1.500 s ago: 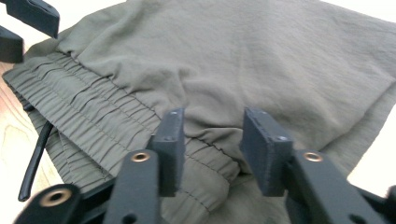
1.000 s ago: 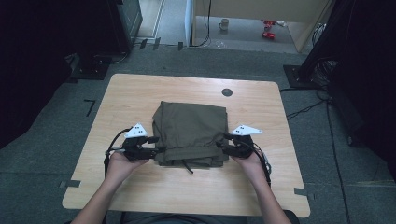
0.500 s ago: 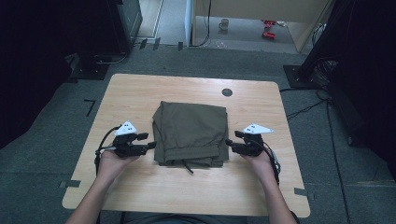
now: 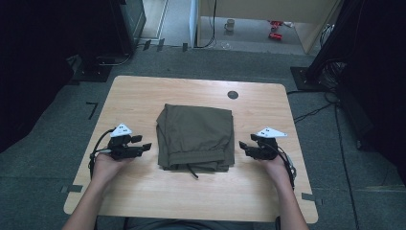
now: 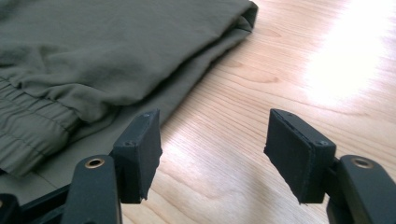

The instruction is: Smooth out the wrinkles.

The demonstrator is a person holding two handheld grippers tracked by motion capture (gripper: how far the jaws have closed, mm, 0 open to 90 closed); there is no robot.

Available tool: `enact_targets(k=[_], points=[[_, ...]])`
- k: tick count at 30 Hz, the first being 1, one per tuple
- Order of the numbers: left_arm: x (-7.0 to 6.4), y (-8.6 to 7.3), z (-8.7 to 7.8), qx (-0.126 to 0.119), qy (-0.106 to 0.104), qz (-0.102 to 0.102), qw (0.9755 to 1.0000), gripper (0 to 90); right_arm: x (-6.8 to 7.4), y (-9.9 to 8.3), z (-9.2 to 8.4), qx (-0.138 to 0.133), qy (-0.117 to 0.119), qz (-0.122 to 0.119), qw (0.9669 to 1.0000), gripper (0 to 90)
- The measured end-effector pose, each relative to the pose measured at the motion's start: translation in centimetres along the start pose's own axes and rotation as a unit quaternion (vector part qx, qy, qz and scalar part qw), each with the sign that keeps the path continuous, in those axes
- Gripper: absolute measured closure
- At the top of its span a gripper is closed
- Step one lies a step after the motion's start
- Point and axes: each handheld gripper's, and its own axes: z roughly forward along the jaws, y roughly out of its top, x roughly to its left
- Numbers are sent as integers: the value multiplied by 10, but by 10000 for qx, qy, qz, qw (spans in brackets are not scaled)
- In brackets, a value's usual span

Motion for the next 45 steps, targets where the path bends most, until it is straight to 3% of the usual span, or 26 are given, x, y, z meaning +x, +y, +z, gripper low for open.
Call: enact_targets(k=[15, 23, 28, 31, 33, 39, 41, 45], points=[[22, -12, 3, 122, 475, -113, 9987, 397, -27, -11, -4, 83, -272, 328, 9991, 323], [32, -18, 4, 228, 711, -122, 9971, 382, -38, -16, -7, 104, -436, 391, 9982, 310], [37, -21, 4, 153, 770, -66, 9969, 370, -44, -21, -8, 236, -528, 382, 9976, 295], [37, -23, 4, 117, 887, 144, 9959, 356, -46, -22, -8, 315, -590, 307, 9973, 289], [37, -24, 5, 113, 913, 172, 9956, 347, -46, -22, -8, 339, -624, 288, 9971, 283], [39, -23, 6, 146, 1055, 134, 9942, 304, -47, -21, -5, 477, -620, 209, 9967, 136], [39, -22, 6, 184, 1126, 100, 9934, 274, -44, -21, -3, 531, -780, 162, 9954, 116], [39, -22, 7, 187, 1169, 58, 9930, 245, -44, -20, -2, 578, -927, 290, 9936, 65]])
